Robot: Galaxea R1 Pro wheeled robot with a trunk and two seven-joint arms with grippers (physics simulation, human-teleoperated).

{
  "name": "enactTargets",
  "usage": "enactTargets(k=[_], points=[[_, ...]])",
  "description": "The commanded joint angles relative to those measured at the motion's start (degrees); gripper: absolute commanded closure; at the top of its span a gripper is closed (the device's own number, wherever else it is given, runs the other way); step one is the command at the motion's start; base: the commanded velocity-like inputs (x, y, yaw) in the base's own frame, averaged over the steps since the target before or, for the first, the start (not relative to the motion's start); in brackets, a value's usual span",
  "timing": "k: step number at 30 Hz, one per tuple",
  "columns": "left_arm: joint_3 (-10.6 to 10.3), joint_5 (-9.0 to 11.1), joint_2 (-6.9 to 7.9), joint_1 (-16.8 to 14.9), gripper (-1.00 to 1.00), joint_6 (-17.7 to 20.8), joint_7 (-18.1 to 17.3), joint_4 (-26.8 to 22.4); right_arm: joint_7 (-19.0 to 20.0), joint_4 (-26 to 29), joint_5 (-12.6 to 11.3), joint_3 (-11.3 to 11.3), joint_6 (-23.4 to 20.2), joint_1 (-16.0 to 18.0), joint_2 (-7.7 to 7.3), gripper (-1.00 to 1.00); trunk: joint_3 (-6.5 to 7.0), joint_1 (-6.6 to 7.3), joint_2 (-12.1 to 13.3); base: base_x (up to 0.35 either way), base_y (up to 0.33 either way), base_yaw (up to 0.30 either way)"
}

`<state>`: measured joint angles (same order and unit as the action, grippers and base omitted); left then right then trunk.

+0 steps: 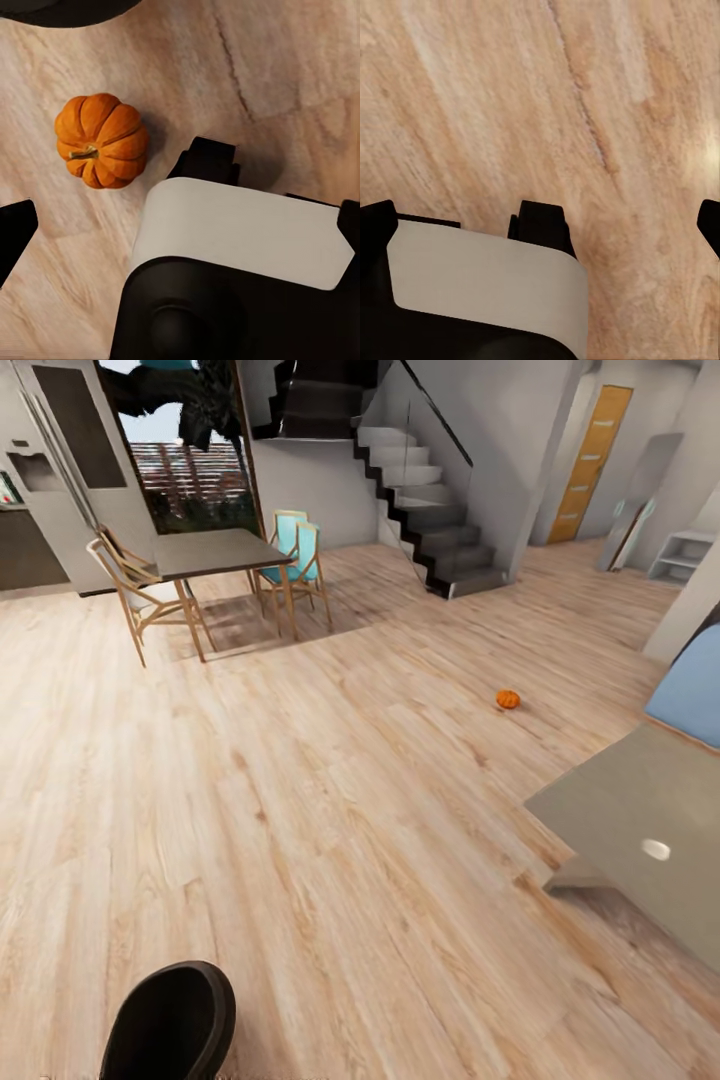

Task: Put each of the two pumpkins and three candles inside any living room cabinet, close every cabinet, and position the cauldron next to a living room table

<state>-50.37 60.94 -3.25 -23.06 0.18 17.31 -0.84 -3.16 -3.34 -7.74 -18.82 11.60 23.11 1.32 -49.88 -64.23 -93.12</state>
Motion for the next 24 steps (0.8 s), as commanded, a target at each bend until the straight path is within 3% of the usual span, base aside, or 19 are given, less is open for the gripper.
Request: enactTargets(k=[1,6,19,24], points=[[0.0,0.0,0.0,0.0,-1.0,0.0,0.0,0.0,0.0,0.0,0.0,0.0,0.0,0.0,0.0,-1.0,0.0,0.0,0.0,0.0,0.0,0.262],[0.0,0.0,0.0,0.0,-1.0,0.0,0.0,0.0,0.0,0.0,0.0,0.0,0.0,0.0,0.0,-1.0,0.0,0.0,0.0,0.096,-0.101,0.161],[0.0,0.0,0.0,0.0,-1.0,0.0,0.0,0.1,0.0,0.0,0.0,0.0,0.0,0.0,0.0,-1.0,0.0,0.0,0.0,0.223,-0.227,0.014],[0.0,0.0,0.0,0.0,-1.0,-0.1,0.0,0.1,0.0,0.0,0.0,-0.1,0.1,0.0,0.0,-1.0,0.0,0.0,0.0,0.126,-0.129,0.179]])
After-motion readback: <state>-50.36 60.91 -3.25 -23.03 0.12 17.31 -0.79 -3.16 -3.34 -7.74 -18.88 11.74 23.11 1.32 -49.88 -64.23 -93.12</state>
